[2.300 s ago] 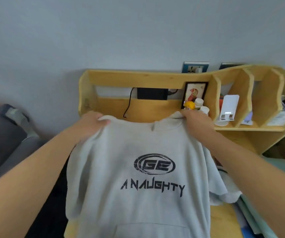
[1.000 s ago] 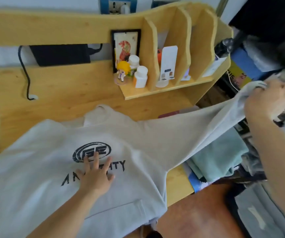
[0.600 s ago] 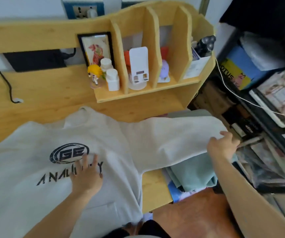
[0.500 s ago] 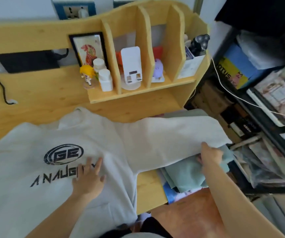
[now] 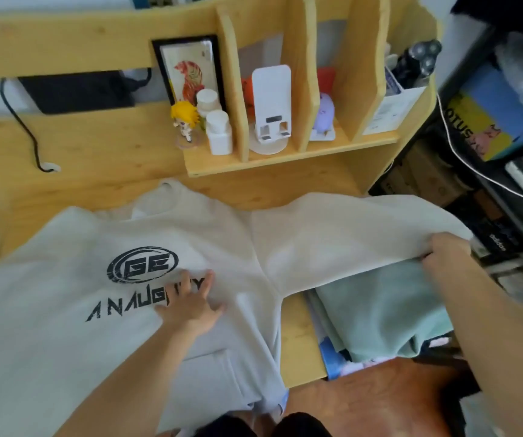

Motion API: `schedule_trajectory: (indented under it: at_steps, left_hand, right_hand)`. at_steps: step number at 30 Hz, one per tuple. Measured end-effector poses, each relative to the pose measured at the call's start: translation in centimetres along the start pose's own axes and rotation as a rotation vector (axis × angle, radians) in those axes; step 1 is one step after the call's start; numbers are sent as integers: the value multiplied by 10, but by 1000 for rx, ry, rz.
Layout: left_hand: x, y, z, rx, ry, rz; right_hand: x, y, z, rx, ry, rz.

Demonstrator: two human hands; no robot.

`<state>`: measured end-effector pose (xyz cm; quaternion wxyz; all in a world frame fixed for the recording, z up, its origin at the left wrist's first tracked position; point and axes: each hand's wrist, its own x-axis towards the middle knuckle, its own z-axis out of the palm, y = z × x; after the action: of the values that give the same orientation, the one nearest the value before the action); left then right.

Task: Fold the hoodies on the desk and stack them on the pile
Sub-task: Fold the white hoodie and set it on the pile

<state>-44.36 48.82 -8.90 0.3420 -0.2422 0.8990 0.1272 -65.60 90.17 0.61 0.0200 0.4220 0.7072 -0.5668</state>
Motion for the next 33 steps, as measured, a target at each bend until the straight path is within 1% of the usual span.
schedule_trajectory:
  at_steps: [1, 2, 3, 4, 5, 6, 7, 8, 9, 11, 12, 13, 15, 17, 20, 25, 28, 31, 32, 33]
  left_hand:
    - [4, 1, 0, 16, 6, 6]
    - [8, 1, 0, 26, 6, 11]
    - [11, 0, -2, 25, 1, 22]
    - [13, -2, -5, 21, -8, 42]
    - [14, -8, -6, 10, -16, 72]
    - [12, -17, -8, -14, -10, 108]
    - [9, -31, -5, -43, 24, 144]
    - [4, -50, -1, -66, 101, 168]
    - [-2, -73, 6, -79, 217, 157]
    - [-10, -127, 23, -97, 438, 30]
    - [-11, -154, 29, -115, 493, -38]
    - [-10, -179, 31, -129, 508, -97]
    - [-3, -217, 30, -142, 503, -151]
    - [5, -240, 23, -137, 488, -184]
    - [21, -256, 23, -98, 380, -223]
    - [65, -238, -6, -149, 316, -216]
    - [106, -225, -35, -127, 353, -199]
    - [130, -223, -55, -116, 315, -177]
    - [130, -222, -55, -116, 299, -169]
    - [122, -221, -50, -124, 307, -156]
  right_hand:
    - [-12, 11, 4, -148, 54, -11]
    - [-31, 22, 11, -284, 162, -74]
    - [-59, 30, 22, -346, 296, -243]
    - [-92, 38, 38, -355, 325, -487]
    - [-129, 50, 59, -368, 213, -727]
    - [-163, 67, 80, -436, 10, -905]
    - [-188, 90, 101, -552, -191, -1017]
    - [-204, 115, 118, -677, -356, -1086]
    - [-215, 135, 132, -780, -471, -1112]
    - [-222, 158, 153, -915, -562, -1034]
    - [-221, 163, 162, -978, -578, -1005]
    - [-218, 168, 171, -1052, -599, -1004]
    - [-210, 176, 189, -1212, -626, -985]
    - [-203, 181, 208, -1365, -626, -880]
    - [-187, 188, 229, -1500, -573, -816]
    - [-150, 161, 255, -1561, -489, -847]
    - [-128, 140, 279, -1586, -466, -874]
    - [-126, 129, 298, -1504, -504, -844]
    - [-132, 130, 295, -1456, -492, -885]
    - [-141, 135, 285, -1355, -464, -973]
